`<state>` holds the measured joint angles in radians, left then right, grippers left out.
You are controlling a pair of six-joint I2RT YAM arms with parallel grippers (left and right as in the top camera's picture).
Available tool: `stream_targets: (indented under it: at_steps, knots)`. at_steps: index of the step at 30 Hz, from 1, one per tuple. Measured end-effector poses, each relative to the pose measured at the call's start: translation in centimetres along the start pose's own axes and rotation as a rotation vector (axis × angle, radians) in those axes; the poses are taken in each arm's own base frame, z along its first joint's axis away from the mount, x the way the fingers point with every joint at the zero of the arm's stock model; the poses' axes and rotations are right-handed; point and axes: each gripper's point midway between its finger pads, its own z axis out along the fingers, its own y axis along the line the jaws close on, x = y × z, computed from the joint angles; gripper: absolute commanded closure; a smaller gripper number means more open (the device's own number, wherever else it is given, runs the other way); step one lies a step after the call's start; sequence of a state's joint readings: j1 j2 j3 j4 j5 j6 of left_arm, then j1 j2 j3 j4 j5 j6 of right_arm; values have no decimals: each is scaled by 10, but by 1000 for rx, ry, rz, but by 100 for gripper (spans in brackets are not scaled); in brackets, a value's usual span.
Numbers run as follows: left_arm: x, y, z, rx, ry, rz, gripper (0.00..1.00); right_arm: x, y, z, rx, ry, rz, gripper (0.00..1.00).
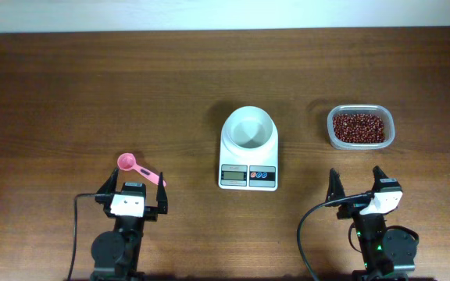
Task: Scoop and weigh 50g on scale
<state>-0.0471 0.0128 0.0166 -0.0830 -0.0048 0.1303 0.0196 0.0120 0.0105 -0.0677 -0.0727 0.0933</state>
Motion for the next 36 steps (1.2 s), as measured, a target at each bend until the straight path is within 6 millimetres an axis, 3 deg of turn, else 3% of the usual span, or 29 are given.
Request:
stream_targets:
  at_steps: [36]
  knots:
    - [0,0,0,0,0,0,1,0,0,0,0,0,0,1]
